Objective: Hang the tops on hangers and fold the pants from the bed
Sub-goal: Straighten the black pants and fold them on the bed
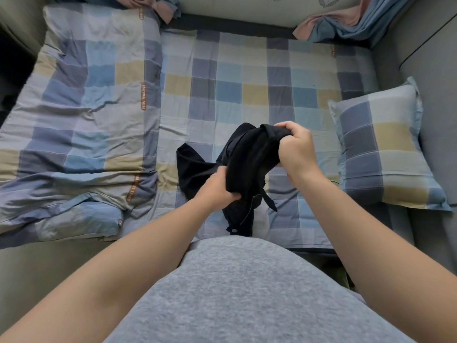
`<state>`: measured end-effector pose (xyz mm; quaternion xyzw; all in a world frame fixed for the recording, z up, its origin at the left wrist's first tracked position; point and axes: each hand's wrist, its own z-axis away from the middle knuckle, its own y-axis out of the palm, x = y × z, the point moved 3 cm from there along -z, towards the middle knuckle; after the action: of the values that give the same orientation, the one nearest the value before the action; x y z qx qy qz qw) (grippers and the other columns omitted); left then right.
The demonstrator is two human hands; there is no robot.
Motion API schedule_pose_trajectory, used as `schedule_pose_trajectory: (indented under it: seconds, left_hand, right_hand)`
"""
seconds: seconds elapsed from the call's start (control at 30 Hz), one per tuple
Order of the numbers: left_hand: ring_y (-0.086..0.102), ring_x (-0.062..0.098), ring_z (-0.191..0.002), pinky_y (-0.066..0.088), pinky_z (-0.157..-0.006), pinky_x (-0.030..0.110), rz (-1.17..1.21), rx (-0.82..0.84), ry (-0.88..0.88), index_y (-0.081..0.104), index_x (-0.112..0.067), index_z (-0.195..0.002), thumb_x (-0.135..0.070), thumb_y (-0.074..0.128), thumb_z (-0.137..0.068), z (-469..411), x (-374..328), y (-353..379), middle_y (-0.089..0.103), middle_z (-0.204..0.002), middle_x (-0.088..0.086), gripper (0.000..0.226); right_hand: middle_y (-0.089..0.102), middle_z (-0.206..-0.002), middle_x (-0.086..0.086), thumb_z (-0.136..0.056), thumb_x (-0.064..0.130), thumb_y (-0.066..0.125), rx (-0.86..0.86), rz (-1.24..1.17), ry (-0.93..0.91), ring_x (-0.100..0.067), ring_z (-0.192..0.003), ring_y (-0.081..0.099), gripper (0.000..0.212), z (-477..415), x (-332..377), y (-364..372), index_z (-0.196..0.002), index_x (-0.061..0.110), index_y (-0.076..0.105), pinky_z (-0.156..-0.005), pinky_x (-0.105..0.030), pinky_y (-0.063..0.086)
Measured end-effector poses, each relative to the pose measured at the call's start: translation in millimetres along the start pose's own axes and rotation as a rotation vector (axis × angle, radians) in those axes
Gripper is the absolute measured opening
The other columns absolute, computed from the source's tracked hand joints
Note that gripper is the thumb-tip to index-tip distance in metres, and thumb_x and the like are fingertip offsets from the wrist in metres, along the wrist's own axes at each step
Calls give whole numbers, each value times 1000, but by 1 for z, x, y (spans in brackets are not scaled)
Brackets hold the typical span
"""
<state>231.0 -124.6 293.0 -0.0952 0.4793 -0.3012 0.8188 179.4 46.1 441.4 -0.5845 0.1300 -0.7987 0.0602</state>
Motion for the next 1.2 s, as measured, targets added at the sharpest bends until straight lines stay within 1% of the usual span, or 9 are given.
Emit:
schedule_pose_trajectory:
  seconds: [0.1,0.3,0.37,0.47,0.6,0.7,0.8,1.07,1.2]
  left_hand:
    - [59,16,-103,55,-84,40,86,-225,-74,33,-27,-137,-50,73,-78,0,12,-12,58,-120,-2,75]
    - [42,15,-135,41,-110,46,238,-39,7,11,-51,-148,-77,84,-49,10,18,3,39,-147,-6,126]
    - [49,17,-126,48,-100,45,138,-94,-35,23,-38,-147,-62,82,-64,6,25,3,50,-139,-4,105]
    - [63,24,-91,49,-65,35,65,-259,-141,57,-23,-100,-37,67,-93,-7,39,-15,66,-93,-2,18]
    - [49,21,-66,36,-59,34,243,-334,-148,51,-17,-76,-36,58,-100,-7,55,-38,52,-66,0,31]
    - [55,22,-78,42,-71,36,333,-334,-101,62,-5,-88,-31,52,-103,-5,50,-59,61,-80,13,32]
    - [64,19,-88,50,-79,37,398,-335,-74,70,-21,-92,-35,48,-104,-15,21,-96,70,-91,0,29]
    - [63,28,-99,53,-91,43,525,-561,66,63,-23,-97,-38,44,-104,-29,-134,-248,67,-99,2,25]
    - [61,20,-77,52,-77,32,792,-464,94,59,-20,-98,-33,48,-101,-3,-231,-320,61,-88,2,17]
  right_hand:
    - [68,-77,-11,-81,-4,36,-43,-191,49,-30,-73,65,36,0,12,-2,-81,15,67,-52,-38,56]
    - [72,-85,-14,-94,-3,37,-135,-519,159,-30,-76,69,31,-5,32,-5,-90,8,66,-59,-41,58]
    - [74,-87,-16,-94,-3,38,-105,-621,185,-30,-75,72,32,-6,39,-2,-94,4,69,-61,-41,59]
    - [76,-95,-18,-96,-1,37,-65,-694,199,-30,-80,75,35,-8,42,-1,-99,3,71,-65,-43,60]
    - [76,-91,-12,-95,0,37,-180,-614,200,-29,-85,72,33,-21,37,-19,-96,8,70,-63,-40,60]
    - [71,-93,-10,-95,0,38,-241,-424,189,-28,-89,66,32,-36,34,-32,-92,13,67,-62,-35,58]
    - [69,-94,-9,-96,4,41,-234,-368,146,-25,-86,62,28,-51,50,-35,-94,16,67,-59,-32,56]
    - [64,-68,1,-93,4,49,-208,-407,-246,-15,-60,60,24,-90,208,-36,-80,19,62,-51,-25,45]
    - [68,-82,-3,-94,7,52,-187,-378,-453,-18,-73,64,20,-84,308,-48,-90,19,67,-53,-28,50]
